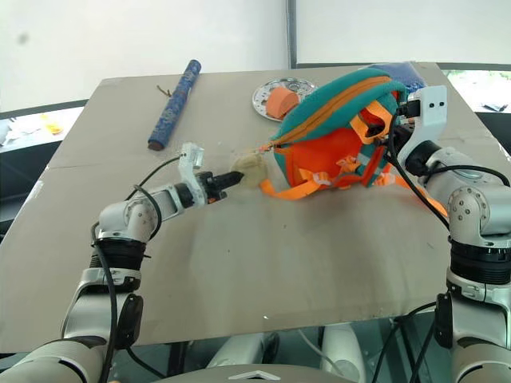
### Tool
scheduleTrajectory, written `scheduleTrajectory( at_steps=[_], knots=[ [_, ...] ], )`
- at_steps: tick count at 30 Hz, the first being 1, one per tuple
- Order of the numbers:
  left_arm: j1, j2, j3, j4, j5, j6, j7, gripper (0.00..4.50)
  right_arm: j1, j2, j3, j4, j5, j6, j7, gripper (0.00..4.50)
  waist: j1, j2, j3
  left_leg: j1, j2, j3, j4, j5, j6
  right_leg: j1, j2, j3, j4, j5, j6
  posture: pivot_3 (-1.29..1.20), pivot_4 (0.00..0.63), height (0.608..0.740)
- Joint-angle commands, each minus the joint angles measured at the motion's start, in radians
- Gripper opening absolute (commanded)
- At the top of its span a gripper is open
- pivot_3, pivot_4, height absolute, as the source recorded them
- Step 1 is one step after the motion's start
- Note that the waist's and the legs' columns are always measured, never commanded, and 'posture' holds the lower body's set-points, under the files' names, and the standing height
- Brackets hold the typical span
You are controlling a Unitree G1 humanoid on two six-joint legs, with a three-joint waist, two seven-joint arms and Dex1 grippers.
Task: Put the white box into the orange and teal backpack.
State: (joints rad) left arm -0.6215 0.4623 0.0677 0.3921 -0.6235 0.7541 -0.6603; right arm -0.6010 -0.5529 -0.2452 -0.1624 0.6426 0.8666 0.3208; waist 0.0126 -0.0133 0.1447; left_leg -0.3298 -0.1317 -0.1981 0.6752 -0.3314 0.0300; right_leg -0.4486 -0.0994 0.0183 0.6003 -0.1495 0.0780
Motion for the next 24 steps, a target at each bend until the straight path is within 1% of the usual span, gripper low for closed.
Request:
scheduleTrajectory(
  at_steps=[1,4,6,9,10,11,13,14,15,16,17,18,19,20,24],
  knots=[
    [0.031,0.024,0.019,0.026,0.068,-0.012,0.031,0.04,-0.011,-0.043,-0.154,-0.033,-0.001,-0.026,-0.062,0.00,0.002,0.000,0.000,0.000,0.000,0.000,0.000,0.000,0.000,0.000,0.000,0.000,0.000,0.000,0.000,0.00,0.150,0.733],
    [0.035,-0.030,0.019,-0.082,0.024,-0.066,-0.016,0.04,0.034,-0.067,-0.097,-0.085,-0.012,-0.030,-0.016,0.00,0.007,0.000,0.000,0.000,0.000,0.000,0.000,0.000,0.000,0.000,0.000,0.000,0.000,0.000,0.000,0.00,0.150,0.733],
    [0.052,-0.046,0.003,-0.169,-0.002,-0.071,-0.072,0.04,0.061,-0.086,-0.061,-0.106,-0.017,-0.037,0.019,0.00,0.006,0.000,0.000,-0.001,0.000,0.000,0.000,0.000,0.000,0.000,-0.001,-0.001,-0.001,0.000,0.000,0.00,0.150,0.733],
    [0.068,-0.077,0.021,-0.254,-0.019,-0.090,-0.084,0.00,0.112,-0.119,-0.007,-0.144,-0.066,-0.088,0.060,1.12,0.003,0.000,0.000,-0.002,0.000,0.000,-0.001,0.000,0.000,0.000,0.000,-0.002,-0.004,0.001,0.001,0.00,0.150,0.733],
    [0.076,-0.083,0.030,-0.286,-0.030,-0.102,-0.098,0.42,0.122,-0.110,-0.009,-0.159,-0.060,-0.088,0.057,1.55,0.002,0.000,0.000,-0.002,0.000,0.000,-0.001,0.000,0.000,0.000,0.000,-0.002,-0.005,0.001,0.001,0.00,0.150,0.733],
    [0.092,-0.074,0.032,-0.315,-0.030,-0.112,-0.115,0.86,0.151,-0.125,0.015,-0.192,-0.078,-0.109,0.083,2.04,0.001,0.000,0.000,-0.002,0.000,0.001,-0.001,0.000,0.000,0.000,0.000,-0.002,-0.005,0.001,0.001,0.00,0.150,0.733],
    [0.134,-0.049,0.039,-0.386,-0.029,-0.125,-0.135,1.64,0.225,-0.137,0.023,-0.258,-0.081,-0.125,0.119,2.99,0.000,0.000,0.000,-0.002,0.001,0.001,-0.002,0.000,0.000,0.000,0.000,-0.002,-0.005,0.001,0.002,0.00,0.150,0.733],
    [0.153,-0.034,0.039,-0.415,-0.020,-0.128,-0.137,2.05,0.268,-0.152,0.023,-0.287,-0.083,-0.141,0.153,3.36,-0.001,0.000,0.000,-0.002,0.002,0.001,-0.003,0.000,0.000,0.000,0.001,-0.002,-0.006,0.001,0.002,0.00,0.150,0.733],
    [0.179,-0.013,0.036,-0.451,-0.011,-0.129,-0.144,2.50,0.310,-0.154,0.001,-0.317,-0.066,-0.143,0.172,3.79,-0.001,0.000,0.000,-0.001,0.002,0.001,-0.005,0.000,0.000,0.000,0.001,-0.001,-0.007,0.001,0.002,0.00,0.150,0.733],
    [0.214,0.009,0.038,-0.494,0.002,-0.149,-0.153,3.07,0.364,-0.156,-0.037,-0.349,-0.035,-0.136,0.192,4.32,-0.001,0.001,0.000,-0.001,0.003,0.001,-0.006,0.000,0.000,-0.001,0.002,0.000,-0.008,0.001,0.002,0.00,0.150,0.733],
    [0.249,0.027,0.045,-0.537,0.006,-0.167,-0.161,3.40,0.423,-0.165,-0.072,-0.376,-0.019,-0.135,0.217,4.50,-0.001,0.001,0.001,-0.001,0.003,0.001,-0.006,0.000,0.000,-0.001,0.003,0.000,-0.008,0.001,0.002,0.00,0.150,0.733],
    [0.285,0.040,0.059,-0.576,-0.003,-0.171,-0.160,3.80,0.487,-0.177,-0.103,-0.399,-0.022,-0.151,0.244,4.50,0.002,0.001,0.001,-0.001,0.003,0.000,-0.006,0.000,0.000,-0.001,0.003,0.000,-0.008,0.001,0.002,0.00,0.150,0.733],
    [0.317,0.047,0.075,-0.603,-0.008,-0.174,-0.148,4.07,0.540,-0.184,-0.129,-0.417,-0.022,-0.166,0.266,4.50,0.003,0.001,0.001,-0.001,0.003,0.001,-0.006,0.000,0.000,-0.001,0.003,0.000,-0.009,0.001,0.002,0.00,0.150,0.733],
    [0.356,0.056,0.087,-0.628,-0.006,-0.185,-0.145,4.46,0.590,-0.188,-0.156,-0.435,-0.012,-0.173,0.287,4.50,0.005,0.001,0.001,-0.001,0.003,0.001,-0.006,0.000,0.000,0.000,0.003,0.001,-0.009,0.001,0.002,0.00,0.150,0.733],
    [0.499,0.101,0.124,-0.706,0.014,-0.203,-0.139,4.49,0.745,-0.204,-0.232,-0.492,0.007,-0.197,0.361,4.50,0.006,0.001,0.001,0.001,0.003,0.002,-0.006,-0.001,0.001,0.001,0.003,0.002,-0.009,0.001,0.002,0.00,0.150,0.733]
  ],
)
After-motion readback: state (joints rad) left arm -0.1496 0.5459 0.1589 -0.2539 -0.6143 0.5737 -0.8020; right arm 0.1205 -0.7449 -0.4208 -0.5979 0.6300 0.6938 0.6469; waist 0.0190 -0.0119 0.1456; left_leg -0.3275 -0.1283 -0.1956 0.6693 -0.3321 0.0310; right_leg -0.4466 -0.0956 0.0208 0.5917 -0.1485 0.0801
